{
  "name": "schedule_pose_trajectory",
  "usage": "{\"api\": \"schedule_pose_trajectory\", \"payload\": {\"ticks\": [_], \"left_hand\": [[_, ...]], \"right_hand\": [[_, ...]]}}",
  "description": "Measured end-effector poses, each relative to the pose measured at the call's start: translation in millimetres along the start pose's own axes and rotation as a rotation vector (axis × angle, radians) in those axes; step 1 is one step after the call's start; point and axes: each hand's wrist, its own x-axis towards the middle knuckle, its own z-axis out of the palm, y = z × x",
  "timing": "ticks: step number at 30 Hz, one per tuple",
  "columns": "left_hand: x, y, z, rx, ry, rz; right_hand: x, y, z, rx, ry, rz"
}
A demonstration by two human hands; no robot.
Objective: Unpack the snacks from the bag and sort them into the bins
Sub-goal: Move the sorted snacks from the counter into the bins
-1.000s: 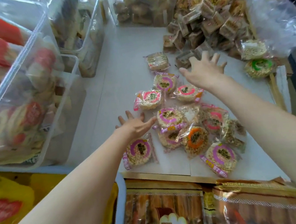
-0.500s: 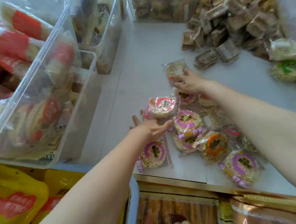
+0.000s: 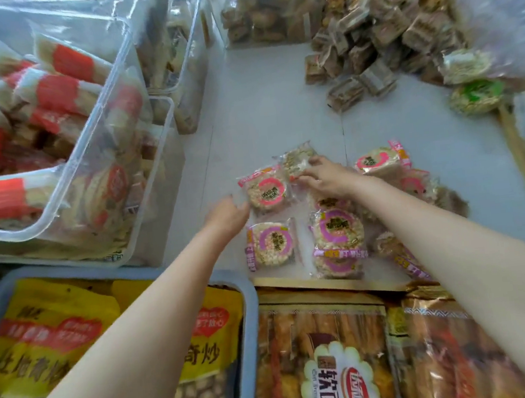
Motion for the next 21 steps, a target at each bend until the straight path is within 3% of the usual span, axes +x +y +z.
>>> {"api": "schedule_pose_trajectory", "payload": {"ticks": [2, 5, 10, 12, 17, 19, 21], "left_hand": [[3.7, 6.1, 9.6, -0.127, -0.060, 0.005], [16.0, 13.3, 23.6, -0.014, -0.006, 0.036], [40.7, 24.5, 21.5, 0.151, 0.072, 0.099], [48.6, 24.4, 18.2, 0.201, 0.082, 0.138], [37.0, 21.7, 8.1, 0.352, 0.044, 0.032], [30.9, 22.6, 4.3, 0.348, 0.054, 0.040], [24.3, 24.6, -6.0, 0.288, 0.123, 0.105]], "right_hand": [[-8.9, -6.4, -0.5, 0.121, 0.118, -0.026], [-2.6, -12.3, -7.7, 0.254, 0.331, 0.093], [40.8, -30.8, 2.5, 0.264, 0.372, 0.285], [50.1, -36.6, 6.1, 0.326, 0.411, 0.266], [11.7, -35.8, -36.3, 0.382, 0.535, 0.097], [-28.5, -26.1, -64.4, 0.370, 0.372, 0.004], [-73.8, -18.0, -71.4, 0.299, 0.024, -0.035]]}}
